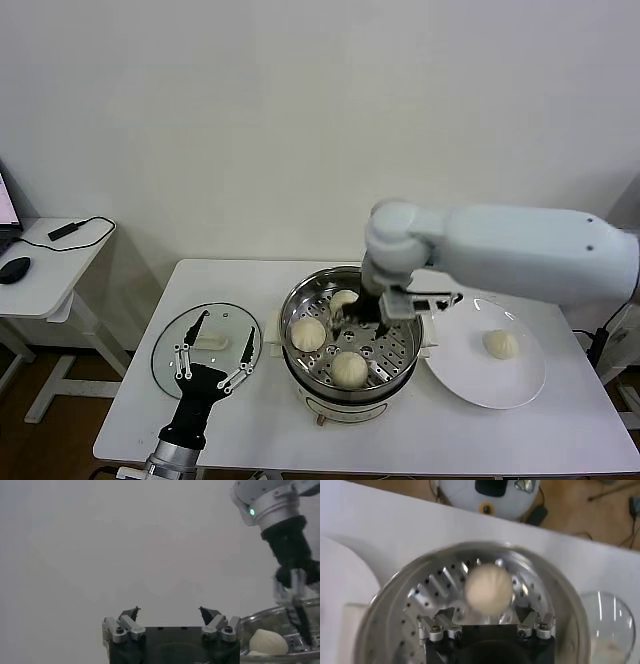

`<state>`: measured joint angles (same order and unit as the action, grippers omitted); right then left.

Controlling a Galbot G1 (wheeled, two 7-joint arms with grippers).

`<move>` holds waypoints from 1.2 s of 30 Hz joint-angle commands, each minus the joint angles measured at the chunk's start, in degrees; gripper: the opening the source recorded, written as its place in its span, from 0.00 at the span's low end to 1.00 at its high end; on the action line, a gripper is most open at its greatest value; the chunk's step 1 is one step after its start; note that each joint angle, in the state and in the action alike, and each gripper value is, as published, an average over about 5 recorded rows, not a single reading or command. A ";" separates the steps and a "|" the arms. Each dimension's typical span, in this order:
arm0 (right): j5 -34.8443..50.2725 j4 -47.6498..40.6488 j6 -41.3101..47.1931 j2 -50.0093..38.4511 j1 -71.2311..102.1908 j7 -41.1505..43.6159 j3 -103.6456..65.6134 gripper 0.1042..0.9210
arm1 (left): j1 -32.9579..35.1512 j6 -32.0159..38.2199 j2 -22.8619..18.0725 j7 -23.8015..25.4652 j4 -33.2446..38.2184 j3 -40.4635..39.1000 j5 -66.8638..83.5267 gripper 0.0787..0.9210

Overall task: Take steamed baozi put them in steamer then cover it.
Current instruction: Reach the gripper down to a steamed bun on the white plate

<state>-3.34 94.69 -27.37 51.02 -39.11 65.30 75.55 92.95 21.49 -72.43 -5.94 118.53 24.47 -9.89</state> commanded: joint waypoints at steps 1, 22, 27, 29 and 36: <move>18.01 -13.93 15.26 -11.11 -2.60 7.38 -4.79 0.88 | -0.17 0.11 0.27 0.10 -0.03 -0.26 -0.13 0.88; 11.24 -41.39 19.52 -19.02 21.09 2.10 -10.68 0.88 | -0.60 -0.13 1.05 -0.24 -0.43 -0.82 -0.02 0.88; 9.79 -42.96 19.59 -18.25 26.89 -0.50 -13.61 0.88 | -0.39 -0.29 1.02 -0.25 -0.19 -0.55 -0.05 0.88; 9.60 -43.01 20.21 -17.87 28.44 -1.66 -13.86 0.88 | -0.28 -0.31 0.98 -0.25 -0.17 -0.49 -0.12 0.88; 9.88 -43.65 22.32 -15.96 31.17 -4.26 -13.17 0.88 | 0.08 -0.33 0.84 -0.32 0.11 -0.41 -0.28 0.88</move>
<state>7.56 54.86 -7.00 34.82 -15.36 64.52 64.62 92.81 21.20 -71.57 -6.22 118.41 23.95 -10.11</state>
